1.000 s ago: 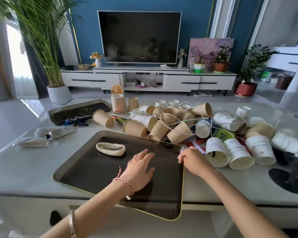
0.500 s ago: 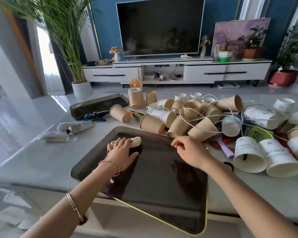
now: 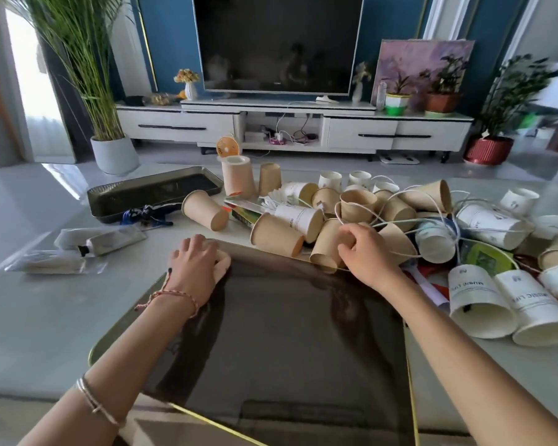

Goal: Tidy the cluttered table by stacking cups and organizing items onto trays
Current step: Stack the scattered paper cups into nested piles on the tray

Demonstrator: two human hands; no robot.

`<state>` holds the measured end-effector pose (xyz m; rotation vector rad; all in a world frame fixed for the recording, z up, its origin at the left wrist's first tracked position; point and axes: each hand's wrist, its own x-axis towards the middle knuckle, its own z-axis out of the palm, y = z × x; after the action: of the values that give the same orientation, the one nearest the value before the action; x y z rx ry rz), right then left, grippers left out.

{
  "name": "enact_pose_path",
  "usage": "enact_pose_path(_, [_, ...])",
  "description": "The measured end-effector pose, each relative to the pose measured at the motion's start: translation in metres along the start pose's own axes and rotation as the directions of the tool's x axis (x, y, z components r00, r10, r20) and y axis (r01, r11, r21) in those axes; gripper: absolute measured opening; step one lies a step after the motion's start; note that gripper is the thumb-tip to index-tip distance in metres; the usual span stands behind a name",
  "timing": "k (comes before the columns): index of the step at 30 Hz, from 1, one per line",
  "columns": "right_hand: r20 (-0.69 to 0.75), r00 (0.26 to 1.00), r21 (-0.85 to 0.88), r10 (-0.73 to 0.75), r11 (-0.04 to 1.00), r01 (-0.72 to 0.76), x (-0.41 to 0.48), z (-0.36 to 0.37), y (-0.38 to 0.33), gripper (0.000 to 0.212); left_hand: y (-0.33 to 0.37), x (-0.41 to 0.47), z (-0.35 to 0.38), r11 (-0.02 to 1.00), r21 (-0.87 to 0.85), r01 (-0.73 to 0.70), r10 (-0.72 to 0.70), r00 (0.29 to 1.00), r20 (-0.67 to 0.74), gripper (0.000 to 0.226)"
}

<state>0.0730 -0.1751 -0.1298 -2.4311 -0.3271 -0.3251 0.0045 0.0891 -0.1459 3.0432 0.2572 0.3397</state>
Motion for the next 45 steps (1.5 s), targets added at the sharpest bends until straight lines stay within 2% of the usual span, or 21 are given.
enact_pose_path(2, [0.017, 1.0, -0.035, 0.019, 0.999, -0.018, 0.007, 0.002, 0.002, 0.038, 0.012, -0.005, -0.002, 0.996, -0.078, -0.049, 0.047, 0.998, -0.031, 0.038])
enact_pose_path(6, [0.1, 0.993, -0.218, 0.07, 0.975, -0.046, 0.02, 0.005, 0.006, 0.056, 0.04, -0.023, -0.004, 0.977, -0.173, -0.126, 0.13, 0.991, 0.01, 0.039])
enact_pose_path(8, [0.111, 0.993, -0.238, 0.05, 0.971, -0.023, 0.025, 0.004, 0.005, 0.055, 0.048, -0.033, -0.002, 0.964, -0.205, -0.169, 0.177, 0.984, 0.019, 0.044])
enact_pose_path(11, [0.102, 0.995, -0.17, 0.019, 0.985, -0.001, 0.028, 0.005, 0.001, 0.05, 0.056, -0.046, 0.001, 0.95, -0.236, -0.203, 0.222, 0.973, 0.06, 0.051])
enact_pose_path(17, [0.085, 0.996, -0.448, -0.019, 0.892, 0.055, 0.025, 0.007, -0.008, 0.042, 0.065, -0.06, 0.021, 0.954, -0.187, -0.236, 0.276, 0.934, 0.228, 0.058])
enact_pose_path(20, [0.094, 0.996, -0.484, 0.009, 0.874, 0.038, 0.026, 0.008, -0.006, 0.041, 0.066, -0.064, 0.033, 0.962, -0.156, -0.225, 0.258, 0.934, 0.248, 0.057])
enact_pose_path(23, [0.085, 0.996, -0.405, 0.012, 0.914, 0.023, 0.028, 0.007, -0.002, 0.044, 0.066, -0.064, 0.039, 0.969, -0.131, -0.209, 0.236, 0.941, 0.242, 0.057])
enact_pose_path(26, [0.018, 1.0, -0.206, 0.017, 0.978, -0.013, 0.032, 0.001, -0.002, 0.037, 0.067, -0.064, 0.041, 0.976, -0.113, -0.186, 0.21, 0.94, 0.267, 0.058])
enact_pose_path(30, [0.018, 0.997, 0.027, -0.071, 0.997, 0.07, 0.033, -0.006, -0.009, 0.013, 0.066, -0.063, 0.039, 0.978, -0.104, -0.181, 0.204, 0.931, 0.302, 0.059])
enact_pose_path(35, [-0.014, 0.988, 0.147, -0.156, 0.977, 0.156, 0.026, -0.021, -0.024, 0.011, 0.063, -0.066, 0.035, 0.98, -0.108, -0.168, 0.194, 0.927, 0.32, 0.058])
enact_pose_path(40, [-0.035, 0.972, 0.179, -0.233, 0.955, 0.235, 0.008, -0.042, -0.037, 0.011, 0.047, -0.076, 0.034, 0.989, -0.091, -0.121, 0.144, 0.931, 0.334, 0.059])
enact_pose_path(42, [0.014, 0.968, 0.177, -0.251, 0.953, 0.245, -0.005, -0.047, -0.037, 0.014, 0.039, -0.078, 0.033, 0.992, -0.078, -0.101, 0.122, 0.933, 0.339, 0.059])
enact_pose_path(45, [0.127, 0.965, 0.051, -0.23, 0.973, 0.225, -0.031, -0.048, -0.026, 0.018, 0.033, -0.076, 0.029, 0.994, -0.066, -0.088, 0.106, 0.922, 0.373, 0.06])
